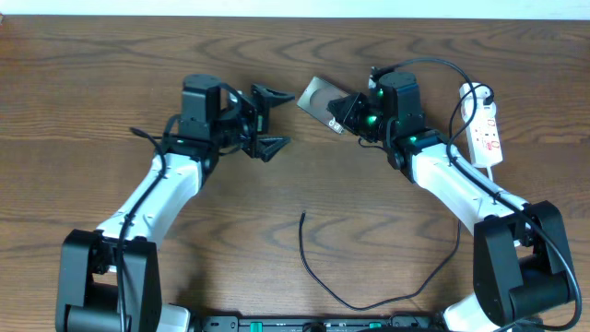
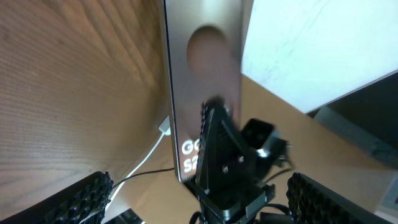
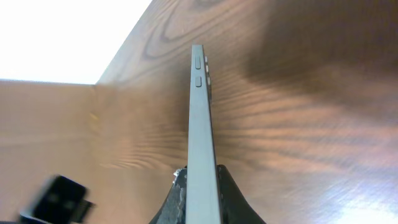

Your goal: Plug charger to phone and switch on socket

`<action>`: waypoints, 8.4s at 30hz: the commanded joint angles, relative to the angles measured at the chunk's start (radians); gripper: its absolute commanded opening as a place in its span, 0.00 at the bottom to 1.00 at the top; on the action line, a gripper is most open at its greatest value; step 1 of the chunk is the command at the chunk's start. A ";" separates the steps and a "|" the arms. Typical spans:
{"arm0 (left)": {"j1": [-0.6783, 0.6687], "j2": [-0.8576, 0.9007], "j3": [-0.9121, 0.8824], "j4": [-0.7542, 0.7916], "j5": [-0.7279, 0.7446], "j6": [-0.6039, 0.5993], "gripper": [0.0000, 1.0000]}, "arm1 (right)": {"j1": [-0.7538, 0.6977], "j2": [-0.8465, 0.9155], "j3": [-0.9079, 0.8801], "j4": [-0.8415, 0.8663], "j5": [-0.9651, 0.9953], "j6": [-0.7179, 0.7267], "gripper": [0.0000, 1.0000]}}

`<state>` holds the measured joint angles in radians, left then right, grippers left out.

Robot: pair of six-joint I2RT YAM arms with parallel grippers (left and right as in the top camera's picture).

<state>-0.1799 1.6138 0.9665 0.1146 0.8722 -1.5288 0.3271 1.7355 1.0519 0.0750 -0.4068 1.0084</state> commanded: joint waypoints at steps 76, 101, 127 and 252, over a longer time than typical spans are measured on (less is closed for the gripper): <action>0.117 -0.019 0.019 0.116 -0.208 -0.040 0.07 | 0.211 -0.002 0.019 0.383 -0.175 0.839 0.04; 0.490 -0.019 0.019 0.142 0.218 0.404 0.08 | 0.141 -0.002 0.020 0.383 -0.328 0.364 0.99; 0.751 -0.019 0.019 0.190 0.621 0.690 0.07 | 0.413 -0.002 0.218 -0.766 0.422 -0.087 0.99; 0.573 -0.019 0.017 0.246 0.466 0.735 0.07 | 0.183 0.410 0.190 0.462 -1.032 -0.362 0.02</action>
<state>0.4347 1.6138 0.9665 0.3122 1.3964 -0.8055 0.4732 2.1445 1.2392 0.4404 -1.4658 0.4171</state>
